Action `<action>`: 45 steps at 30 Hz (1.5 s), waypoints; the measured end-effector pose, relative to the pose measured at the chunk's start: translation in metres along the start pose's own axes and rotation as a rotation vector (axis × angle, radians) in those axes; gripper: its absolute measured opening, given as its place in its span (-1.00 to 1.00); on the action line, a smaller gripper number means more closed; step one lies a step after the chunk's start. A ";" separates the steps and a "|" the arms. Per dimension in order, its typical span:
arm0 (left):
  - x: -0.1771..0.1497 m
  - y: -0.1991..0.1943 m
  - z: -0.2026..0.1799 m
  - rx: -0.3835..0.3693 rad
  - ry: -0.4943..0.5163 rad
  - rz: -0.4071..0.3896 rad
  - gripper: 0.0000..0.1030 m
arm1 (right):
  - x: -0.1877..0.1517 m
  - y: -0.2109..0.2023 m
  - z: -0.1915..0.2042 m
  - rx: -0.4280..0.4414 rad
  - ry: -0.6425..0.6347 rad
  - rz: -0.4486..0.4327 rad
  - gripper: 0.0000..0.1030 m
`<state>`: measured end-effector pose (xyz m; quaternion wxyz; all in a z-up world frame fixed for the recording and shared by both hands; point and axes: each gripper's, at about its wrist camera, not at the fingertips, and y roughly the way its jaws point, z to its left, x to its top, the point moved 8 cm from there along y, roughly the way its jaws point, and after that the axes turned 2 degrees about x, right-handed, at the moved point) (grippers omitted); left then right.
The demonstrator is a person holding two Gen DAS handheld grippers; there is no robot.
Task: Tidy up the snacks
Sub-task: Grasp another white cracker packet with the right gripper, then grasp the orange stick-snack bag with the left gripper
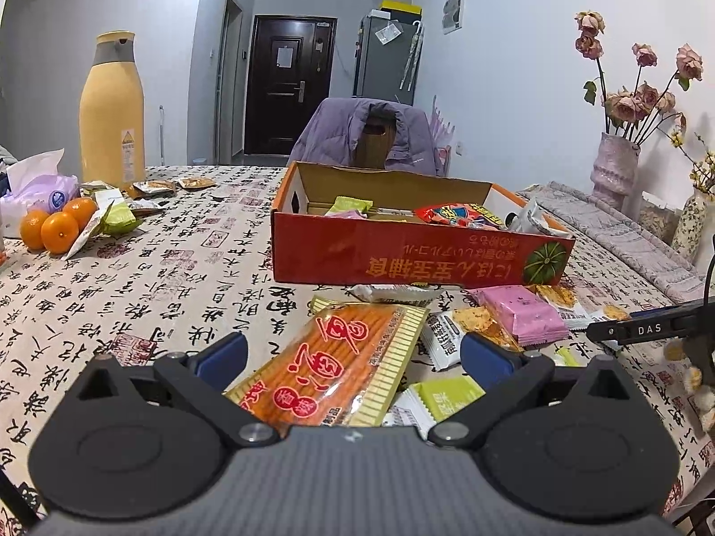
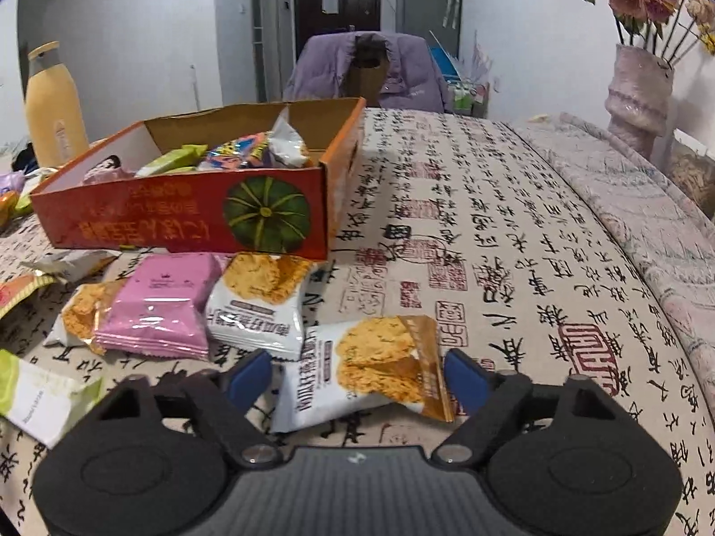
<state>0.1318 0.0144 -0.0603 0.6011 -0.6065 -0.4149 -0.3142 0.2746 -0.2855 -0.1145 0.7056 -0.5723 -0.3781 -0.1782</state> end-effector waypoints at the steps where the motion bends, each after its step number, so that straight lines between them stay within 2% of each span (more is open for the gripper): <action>1: -0.001 0.000 0.000 -0.001 0.001 0.002 1.00 | -0.001 -0.002 0.001 0.005 -0.005 -0.004 0.43; 6: -0.003 0.000 -0.001 -0.006 0.000 0.008 1.00 | -0.005 -0.011 0.005 0.014 -0.011 -0.019 0.21; 8: -0.003 0.000 -0.002 -0.006 0.000 0.008 1.00 | -0.008 -0.015 0.007 0.012 -0.005 -0.033 0.06; 11: -0.003 0.000 0.000 -0.004 -0.001 0.008 1.00 | -0.012 -0.024 0.010 -0.004 0.009 -0.064 -0.02; 20: -0.002 0.001 0.005 0.013 0.000 0.017 1.00 | -0.017 -0.074 0.021 -0.027 0.086 -0.256 -0.05; 28: 0.007 0.011 0.005 0.012 0.034 0.038 1.00 | -0.016 -0.084 0.035 0.006 0.080 -0.286 -0.05; 35: 0.003 0.044 0.005 -0.036 0.111 0.182 1.00 | -0.017 -0.082 0.043 0.022 0.078 -0.281 -0.05; 38: -0.003 0.060 0.008 -0.020 0.134 0.245 1.00 | -0.019 -0.082 0.043 0.022 0.084 -0.280 -0.04; 45: -0.007 0.080 0.022 -0.065 0.038 0.336 1.00 | -0.022 -0.081 0.039 0.020 0.101 -0.271 -0.04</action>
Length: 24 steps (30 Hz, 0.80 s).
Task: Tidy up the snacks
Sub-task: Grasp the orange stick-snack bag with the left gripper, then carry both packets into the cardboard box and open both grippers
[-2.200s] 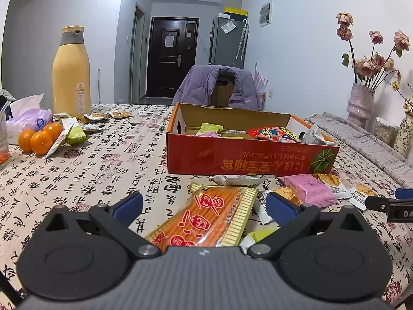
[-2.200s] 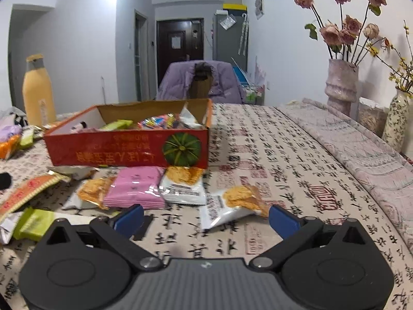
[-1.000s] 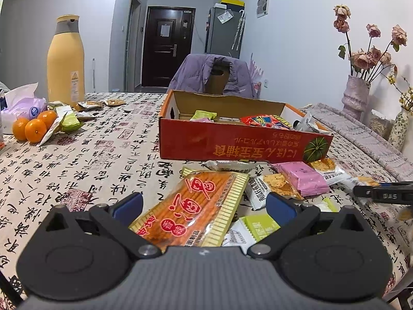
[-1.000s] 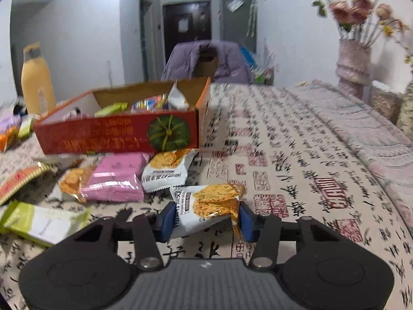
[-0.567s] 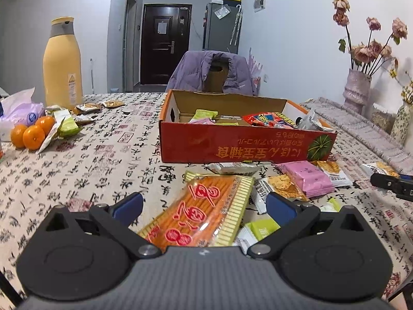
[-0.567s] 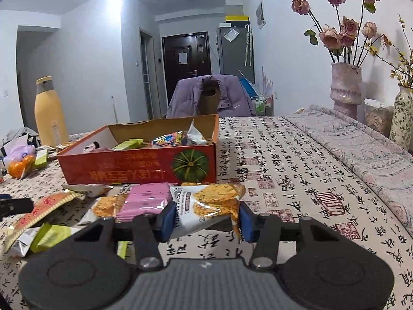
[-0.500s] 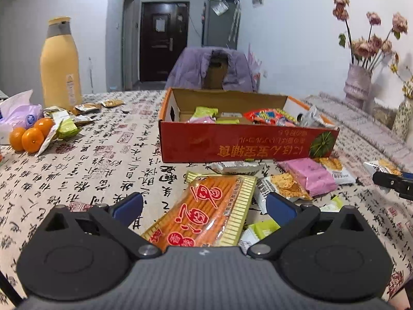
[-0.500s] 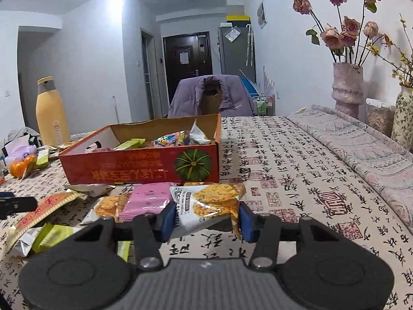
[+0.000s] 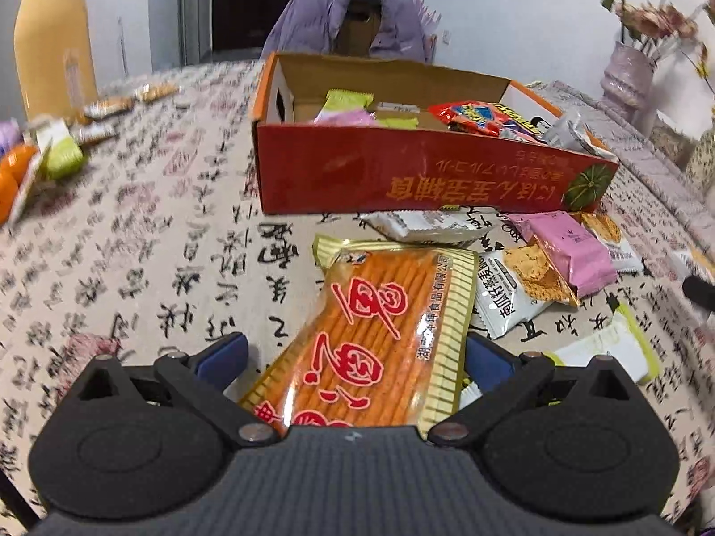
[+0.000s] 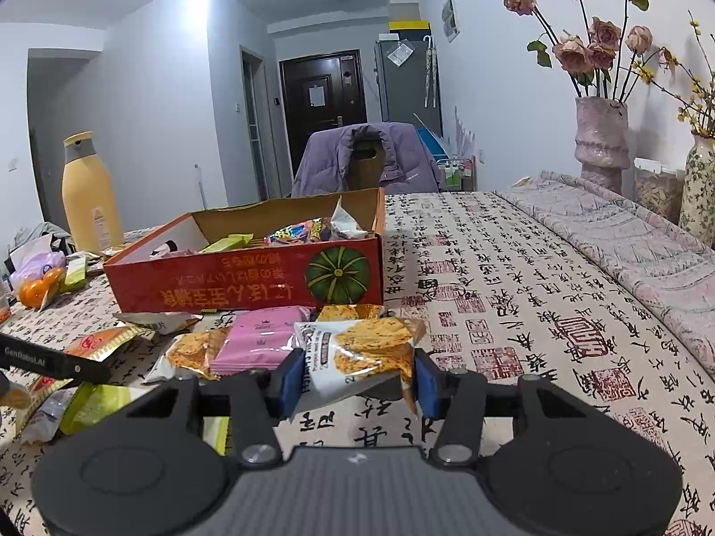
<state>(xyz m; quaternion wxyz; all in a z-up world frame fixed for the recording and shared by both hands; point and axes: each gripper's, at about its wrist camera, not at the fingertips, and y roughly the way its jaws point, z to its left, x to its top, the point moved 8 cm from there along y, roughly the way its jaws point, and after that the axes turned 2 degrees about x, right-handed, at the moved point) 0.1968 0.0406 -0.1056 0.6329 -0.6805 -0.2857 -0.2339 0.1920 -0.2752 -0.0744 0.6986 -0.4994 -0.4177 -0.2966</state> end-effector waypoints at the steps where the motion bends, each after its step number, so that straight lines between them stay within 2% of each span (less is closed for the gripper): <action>1: 0.000 0.000 0.001 0.001 -0.006 -0.005 0.98 | 0.000 0.000 0.000 0.001 0.000 0.001 -0.04; 7: 0.002 -0.005 0.006 0.025 -0.030 -0.029 0.55 | -0.001 0.002 0.003 0.011 -0.004 0.007 -0.04; 12: 0.001 -0.011 0.010 0.043 -0.039 -0.059 0.02 | -0.003 0.002 0.005 0.013 -0.002 0.009 -0.04; 17: 0.000 -0.022 0.009 0.070 -0.026 -0.101 -0.14 | -0.003 0.001 0.006 0.014 -0.003 0.009 -0.04; 24: 0.007 -0.048 0.004 0.087 0.000 -0.197 -0.15 | -0.002 -0.002 0.009 0.020 -0.004 -0.001 -0.04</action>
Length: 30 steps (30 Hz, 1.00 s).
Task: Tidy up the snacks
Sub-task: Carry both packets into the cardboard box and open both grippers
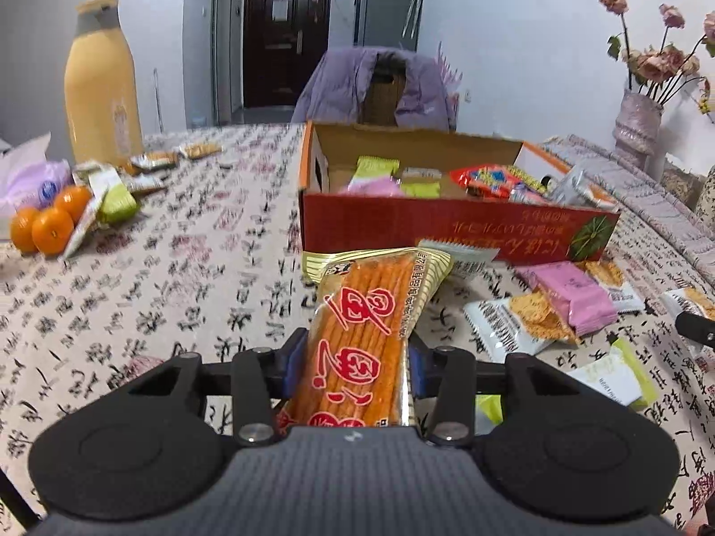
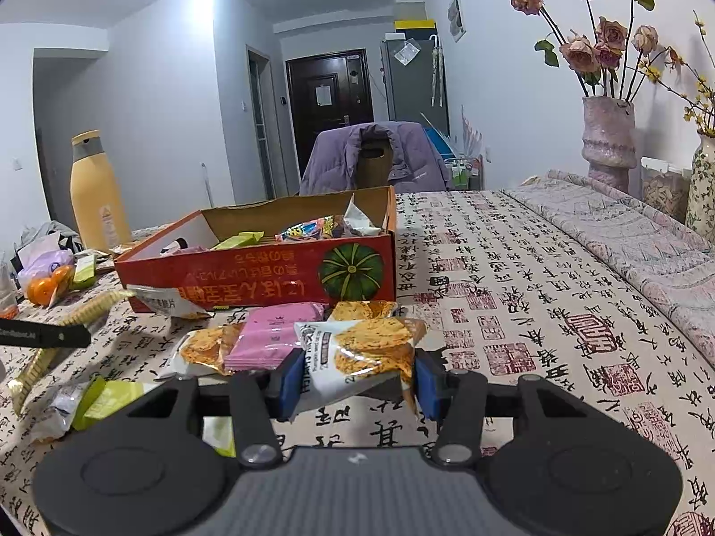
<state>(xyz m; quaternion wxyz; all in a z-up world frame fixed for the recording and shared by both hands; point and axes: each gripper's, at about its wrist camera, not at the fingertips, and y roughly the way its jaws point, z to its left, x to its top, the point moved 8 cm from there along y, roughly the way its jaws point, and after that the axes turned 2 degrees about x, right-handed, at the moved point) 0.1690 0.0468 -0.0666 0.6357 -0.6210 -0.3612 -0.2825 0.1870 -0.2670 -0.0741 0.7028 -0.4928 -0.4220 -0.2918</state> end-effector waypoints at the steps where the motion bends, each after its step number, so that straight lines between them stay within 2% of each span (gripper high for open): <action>1: 0.002 -0.003 -0.001 -0.009 0.002 -0.011 -0.15 | 0.001 0.000 0.001 0.003 0.000 -0.002 -0.04; 9: 0.032 -0.020 -0.012 -0.028 -0.005 -0.103 -0.15 | 0.014 0.001 0.010 0.026 -0.018 -0.028 -0.04; 16: 0.064 -0.021 -0.025 -0.030 0.001 -0.163 -0.15 | 0.043 0.011 0.020 0.055 -0.033 -0.079 -0.04; 30: 0.122 0.020 -0.039 -0.024 -0.016 -0.195 -0.15 | 0.119 0.061 0.043 0.088 -0.072 -0.154 -0.04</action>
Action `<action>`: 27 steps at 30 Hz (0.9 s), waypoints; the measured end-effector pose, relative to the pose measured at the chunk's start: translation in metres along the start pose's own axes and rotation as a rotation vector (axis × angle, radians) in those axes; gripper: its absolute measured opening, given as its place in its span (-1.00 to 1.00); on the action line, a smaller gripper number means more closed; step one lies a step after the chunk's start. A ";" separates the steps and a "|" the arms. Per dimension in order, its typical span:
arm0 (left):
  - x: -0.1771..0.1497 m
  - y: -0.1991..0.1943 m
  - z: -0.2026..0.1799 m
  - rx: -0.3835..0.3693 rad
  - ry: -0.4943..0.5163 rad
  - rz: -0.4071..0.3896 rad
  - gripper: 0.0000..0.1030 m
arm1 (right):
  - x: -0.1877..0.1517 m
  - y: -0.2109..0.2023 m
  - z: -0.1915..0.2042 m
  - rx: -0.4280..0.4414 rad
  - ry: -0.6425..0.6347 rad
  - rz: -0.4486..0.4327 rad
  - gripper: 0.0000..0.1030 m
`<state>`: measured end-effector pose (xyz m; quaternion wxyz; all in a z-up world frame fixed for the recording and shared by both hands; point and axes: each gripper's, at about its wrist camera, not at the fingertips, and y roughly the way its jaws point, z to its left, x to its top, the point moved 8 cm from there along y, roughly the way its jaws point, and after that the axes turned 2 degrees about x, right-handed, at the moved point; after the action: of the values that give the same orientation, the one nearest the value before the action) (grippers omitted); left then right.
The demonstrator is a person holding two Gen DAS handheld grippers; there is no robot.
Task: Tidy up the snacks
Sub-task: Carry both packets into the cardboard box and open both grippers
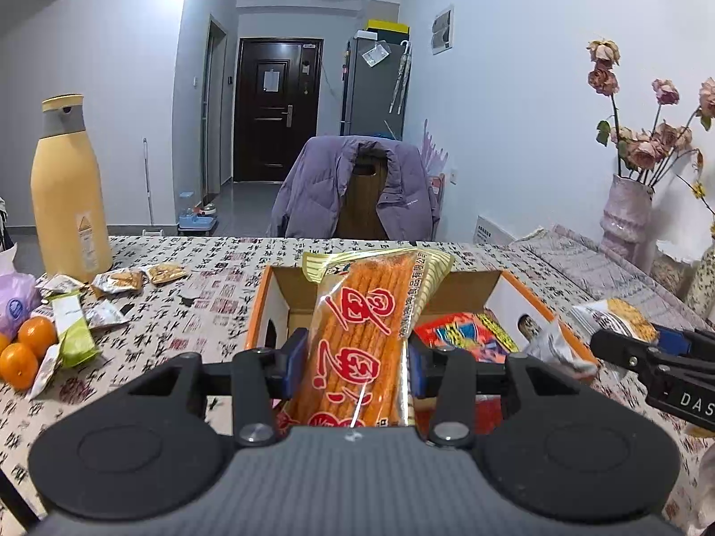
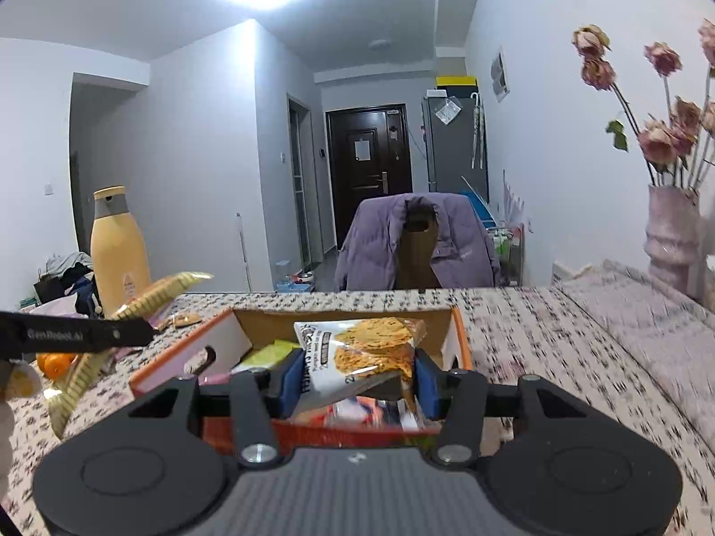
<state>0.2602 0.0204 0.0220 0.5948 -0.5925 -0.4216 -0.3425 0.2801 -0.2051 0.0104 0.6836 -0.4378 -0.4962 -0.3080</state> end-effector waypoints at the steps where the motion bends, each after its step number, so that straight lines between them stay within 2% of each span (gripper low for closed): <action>1: 0.002 0.005 0.000 0.002 0.000 0.002 -0.15 | 0.004 0.006 0.001 0.002 -0.003 0.000 -0.04; 8: 0.019 0.044 0.001 0.023 -0.010 0.007 -0.15 | 0.021 0.054 0.002 -0.013 0.000 0.014 -0.04; 15: 0.027 0.083 0.009 0.063 -0.052 -0.002 -0.15 | 0.015 0.097 -0.003 -0.036 0.006 0.029 -0.04; 18: 0.024 0.096 0.014 0.084 -0.068 -0.009 -0.15 | 0.006 0.103 -0.003 -0.022 0.003 0.009 -0.04; 20: 0.020 0.101 0.017 0.094 -0.078 -0.021 -0.15 | -0.001 0.107 -0.003 -0.031 -0.019 0.020 -0.04; 27: 0.008 0.115 0.019 0.092 -0.057 0.018 -0.15 | -0.012 0.118 -0.002 -0.032 -0.029 0.070 -0.03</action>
<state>0.3660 0.0475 -0.0197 0.6122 -0.5777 -0.4484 -0.3006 0.3779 -0.1573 -0.0359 0.6794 -0.4703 -0.4855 -0.2854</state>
